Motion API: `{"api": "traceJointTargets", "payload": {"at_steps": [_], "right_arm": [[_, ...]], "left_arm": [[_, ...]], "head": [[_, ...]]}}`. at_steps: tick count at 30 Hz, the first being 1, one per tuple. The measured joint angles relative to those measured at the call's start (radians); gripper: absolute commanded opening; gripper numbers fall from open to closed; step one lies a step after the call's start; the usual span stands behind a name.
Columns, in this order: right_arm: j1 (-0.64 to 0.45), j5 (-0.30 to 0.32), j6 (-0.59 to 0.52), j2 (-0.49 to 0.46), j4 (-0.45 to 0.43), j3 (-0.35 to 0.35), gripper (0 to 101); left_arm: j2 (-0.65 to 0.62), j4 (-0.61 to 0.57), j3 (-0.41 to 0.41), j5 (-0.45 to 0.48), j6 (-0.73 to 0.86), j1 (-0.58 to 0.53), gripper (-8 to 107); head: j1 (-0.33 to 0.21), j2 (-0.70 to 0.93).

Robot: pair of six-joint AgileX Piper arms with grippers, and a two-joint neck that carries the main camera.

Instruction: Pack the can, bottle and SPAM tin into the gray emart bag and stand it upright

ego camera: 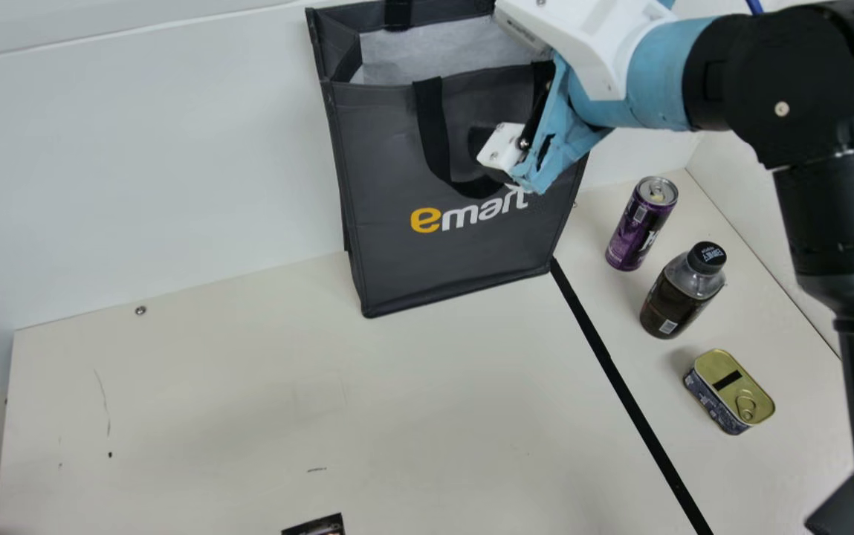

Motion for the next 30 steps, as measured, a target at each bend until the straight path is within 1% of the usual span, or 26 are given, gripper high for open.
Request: {"api": "traceJointTargets", "payload": {"at_steps": [6,15,20,28,30], "right_arm": [[-0.01,0.001,-0.071,0.053,0.041,-0.036,95],[-0.015,0.0,-0.171,0.119,0.085,-0.067,95],[-0.015,0.0,-0.21,0.145,0.108,-0.068,95],[-0.004,0.0,-0.237,0.169,0.15,-0.025,95],[-0.003,0.0,-0.238,0.174,0.16,-0.016,82]], "left_arm": [[0.0,0.0,0.0,0.0,0.0,0.0,90],[0.0,0.0,0.0,0.0,0.0,0.0,90],[0.0,0.0,0.0,0.0,0.0,0.0,90],[0.0,0.0,0.0,0.0,0.0,0.0,90],[0.0,0.0,0.0,0.0,0.0,0.0,90]], "head": [[0.0,0.0],[0.0,0.0],[0.0,0.0],[0.002,0.0],[0.0,0.0]]}}
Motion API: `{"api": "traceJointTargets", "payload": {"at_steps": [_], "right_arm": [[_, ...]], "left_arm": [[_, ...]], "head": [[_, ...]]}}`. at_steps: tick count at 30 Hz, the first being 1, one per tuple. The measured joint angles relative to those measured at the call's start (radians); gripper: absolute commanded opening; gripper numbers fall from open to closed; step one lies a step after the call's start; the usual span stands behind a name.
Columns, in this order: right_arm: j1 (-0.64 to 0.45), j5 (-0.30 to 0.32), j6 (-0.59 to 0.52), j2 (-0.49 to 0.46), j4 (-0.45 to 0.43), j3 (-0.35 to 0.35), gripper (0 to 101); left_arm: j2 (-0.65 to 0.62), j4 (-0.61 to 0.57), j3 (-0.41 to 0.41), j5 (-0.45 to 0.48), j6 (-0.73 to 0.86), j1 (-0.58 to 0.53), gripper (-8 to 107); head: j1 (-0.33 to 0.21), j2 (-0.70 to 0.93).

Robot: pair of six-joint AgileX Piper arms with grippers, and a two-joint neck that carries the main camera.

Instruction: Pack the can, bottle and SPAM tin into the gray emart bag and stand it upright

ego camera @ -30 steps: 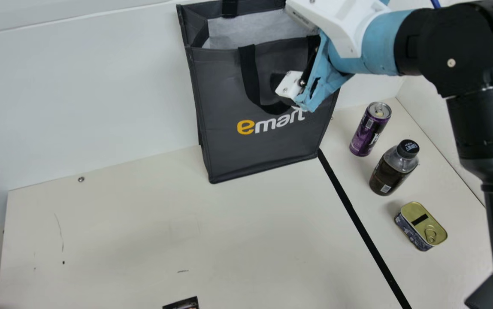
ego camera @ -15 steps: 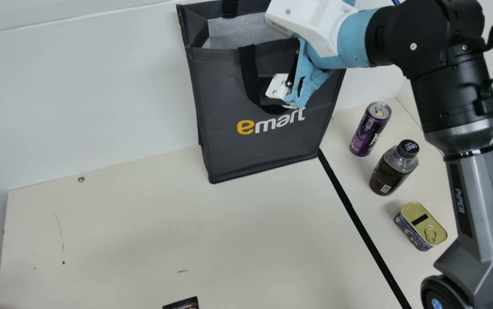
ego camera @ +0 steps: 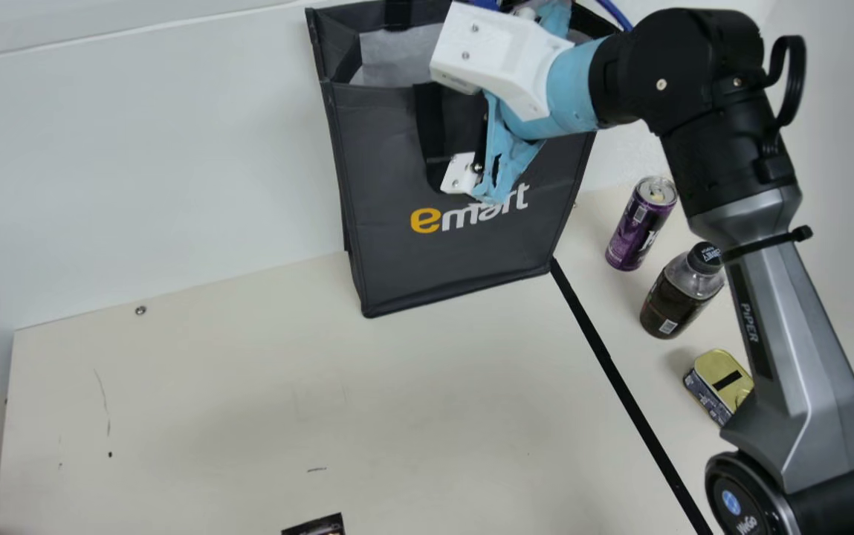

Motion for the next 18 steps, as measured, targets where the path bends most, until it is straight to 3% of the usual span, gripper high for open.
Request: {"api": "traceJointTargets", "payload": {"at_steps": [12,18], "right_arm": [[-0.007,0.0,-0.003,0.014,0.056,0.02,1],[-0.019,0.0,-0.015,0.016,0.076,0.02,0]], "left_arm": [[0.0,0.0,0.0,0.0,0.0,0.0,90],[0.0,0.0,0.0,0.0,0.0,0.0,90]], "head": [[0.0,0.0],[0.0,0.0]]}}
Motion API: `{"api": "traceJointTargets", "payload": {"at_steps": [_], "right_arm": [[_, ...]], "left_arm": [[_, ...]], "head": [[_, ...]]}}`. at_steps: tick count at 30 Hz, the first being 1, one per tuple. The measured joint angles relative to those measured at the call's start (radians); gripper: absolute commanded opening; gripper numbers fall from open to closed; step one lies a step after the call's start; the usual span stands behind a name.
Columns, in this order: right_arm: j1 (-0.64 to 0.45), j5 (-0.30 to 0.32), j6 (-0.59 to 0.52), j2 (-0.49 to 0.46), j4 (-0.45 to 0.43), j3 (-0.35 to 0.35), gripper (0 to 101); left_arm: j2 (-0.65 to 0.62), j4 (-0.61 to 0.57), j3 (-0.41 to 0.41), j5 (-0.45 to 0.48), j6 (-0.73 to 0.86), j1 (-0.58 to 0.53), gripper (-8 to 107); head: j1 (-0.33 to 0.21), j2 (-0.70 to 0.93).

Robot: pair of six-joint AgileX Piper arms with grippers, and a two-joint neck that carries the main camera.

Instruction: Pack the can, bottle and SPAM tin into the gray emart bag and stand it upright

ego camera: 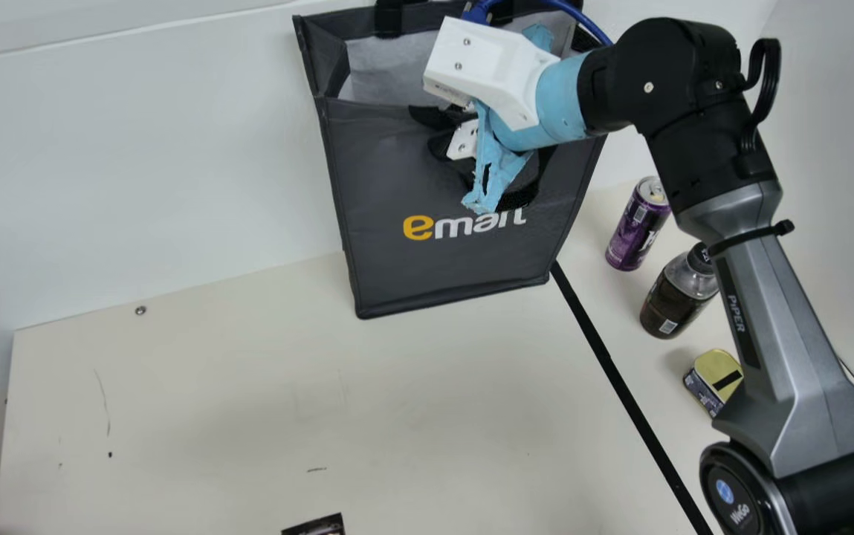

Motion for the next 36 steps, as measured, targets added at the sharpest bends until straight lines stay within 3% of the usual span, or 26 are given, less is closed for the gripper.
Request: {"api": "traceJointTargets", "payload": {"at_steps": [16,36], "right_arm": [[-0.016,0.002,-0.007,-0.041,0.029,-0.002,0],[0.066,0.003,0.063,-0.248,-0.067,0.127,0]], "left_arm": [[0.0,0.0,0.0,0.0,0.0,0.0,90],[0.0,0.0,0.0,0.0,0.0,0.0,90]], "head": [[0.0,0.0],[0.0,0.0]]}}
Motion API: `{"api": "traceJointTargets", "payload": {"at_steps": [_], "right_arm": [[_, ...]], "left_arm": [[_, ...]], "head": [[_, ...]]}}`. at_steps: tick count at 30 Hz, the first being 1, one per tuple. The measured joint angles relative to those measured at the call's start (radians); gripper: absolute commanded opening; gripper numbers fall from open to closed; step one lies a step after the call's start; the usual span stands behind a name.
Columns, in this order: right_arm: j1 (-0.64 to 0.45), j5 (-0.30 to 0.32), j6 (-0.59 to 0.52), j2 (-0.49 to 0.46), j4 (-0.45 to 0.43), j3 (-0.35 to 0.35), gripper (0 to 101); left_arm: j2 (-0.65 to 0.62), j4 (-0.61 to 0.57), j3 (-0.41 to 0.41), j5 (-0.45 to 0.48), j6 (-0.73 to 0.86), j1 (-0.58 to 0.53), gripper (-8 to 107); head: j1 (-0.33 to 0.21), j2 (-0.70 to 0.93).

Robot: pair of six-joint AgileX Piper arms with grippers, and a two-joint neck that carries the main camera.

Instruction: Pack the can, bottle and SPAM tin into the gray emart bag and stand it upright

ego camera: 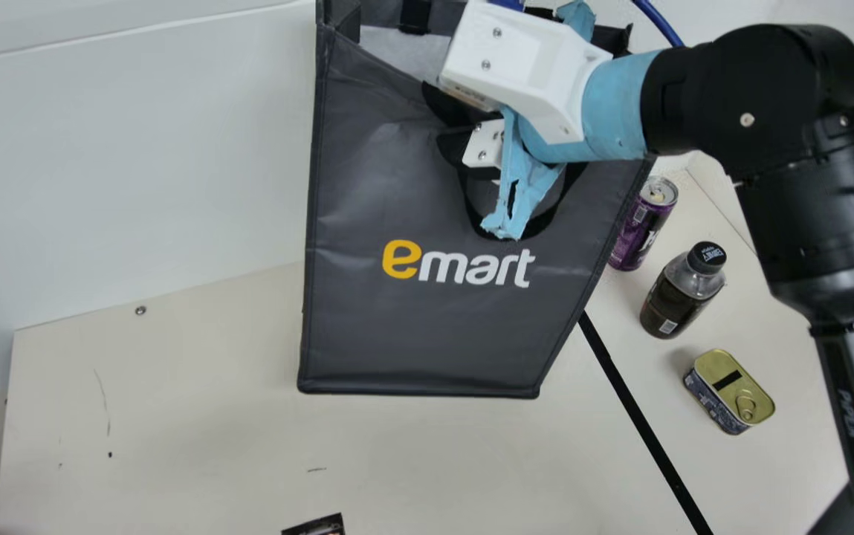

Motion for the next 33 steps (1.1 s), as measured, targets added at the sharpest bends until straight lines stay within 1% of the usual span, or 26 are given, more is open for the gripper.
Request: {"api": "traceJointTargets", "payload": {"at_steps": [7,21,33], "right_arm": [[0.046,-0.001,0.027,-0.081,-0.034,0.045,0],[0.144,-0.001,0.069,-0.215,-0.093,0.106,0],[0.222,-0.001,0.102,-0.287,-0.146,0.213,0]], "left_arm": [[0.0,0.0,0.0,0.0,0.0,0.0,90],[0.0,0.0,0.0,0.0,0.0,0.0,90],[0.0,0.0,0.0,0.0,0.0,0.0,90]], "head": [[0.0,0.0],[0.0,0.0],[0.0,0.0]]}}
